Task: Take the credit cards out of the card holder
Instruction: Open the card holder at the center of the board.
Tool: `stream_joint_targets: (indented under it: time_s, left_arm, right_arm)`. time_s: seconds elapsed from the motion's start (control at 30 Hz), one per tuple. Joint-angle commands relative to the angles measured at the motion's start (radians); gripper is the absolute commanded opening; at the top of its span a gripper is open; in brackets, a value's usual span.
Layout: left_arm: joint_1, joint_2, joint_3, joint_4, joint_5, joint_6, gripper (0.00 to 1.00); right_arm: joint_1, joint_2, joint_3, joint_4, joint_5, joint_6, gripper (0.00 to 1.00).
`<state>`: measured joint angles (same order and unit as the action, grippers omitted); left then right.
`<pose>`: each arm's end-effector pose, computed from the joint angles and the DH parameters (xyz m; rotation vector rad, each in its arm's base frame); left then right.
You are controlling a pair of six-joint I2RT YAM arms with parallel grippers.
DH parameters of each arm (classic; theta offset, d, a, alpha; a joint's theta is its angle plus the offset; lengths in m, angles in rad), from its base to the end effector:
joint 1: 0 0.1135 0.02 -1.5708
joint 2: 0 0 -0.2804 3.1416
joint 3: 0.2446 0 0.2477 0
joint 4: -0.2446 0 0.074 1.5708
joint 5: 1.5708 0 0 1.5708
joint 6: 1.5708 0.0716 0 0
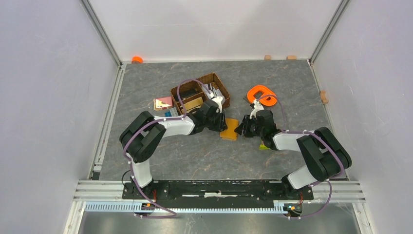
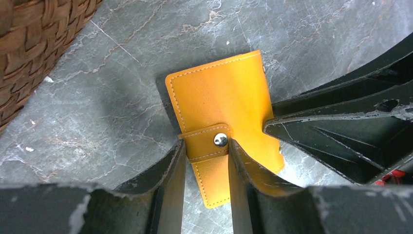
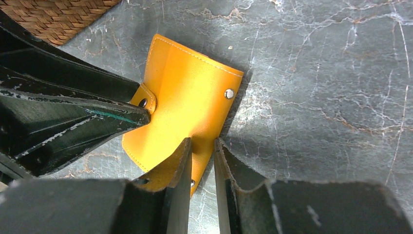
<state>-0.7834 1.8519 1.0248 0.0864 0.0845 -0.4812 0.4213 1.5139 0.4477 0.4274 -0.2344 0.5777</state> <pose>0.2876 -0.2950 0.1486 0.4096 2.3899 -0.7140 0.2561 0.1330 0.1264 0.0441 2.3111 0.7944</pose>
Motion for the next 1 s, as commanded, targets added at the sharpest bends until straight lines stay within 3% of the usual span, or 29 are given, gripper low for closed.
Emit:
stream_joint_targets:
  time_s: [0.0,0.3,0.37,0.53,0.83,0.97]
  left_arm:
    - [0.030,-0.026,-0.052,0.096,0.120,-0.097,0.08]
    - [0.091,-0.082,-0.159,0.258,0.222,-0.183,0.10]
    - [0.093,-0.096,-0.166,0.255,0.212,-0.177,0.18]
    - [0.092,-0.140,-0.186,0.232,0.164,-0.159,0.49]
    - [0.082,-0.120,-0.139,0.141,0.121,-0.117,0.53]
    - [0.040,-0.137,-0.117,0.103,0.086,-0.046,0.65]
  right_arm:
    - [0.002,0.026,0.011,-0.064,0.053,-0.038,0.27]
    - [0.002,0.036,0.018,-0.071,0.052,-0.041,0.27]
    - [0.002,0.036,0.017,-0.070,0.049,-0.039,0.27]
    - [0.001,0.025,0.021,-0.075,0.050,-0.046,0.28]
    - [0.002,0.002,0.019,-0.082,0.054,-0.055,0.31]
    - [0.003,-0.003,0.017,-0.080,0.052,-0.056,0.33]
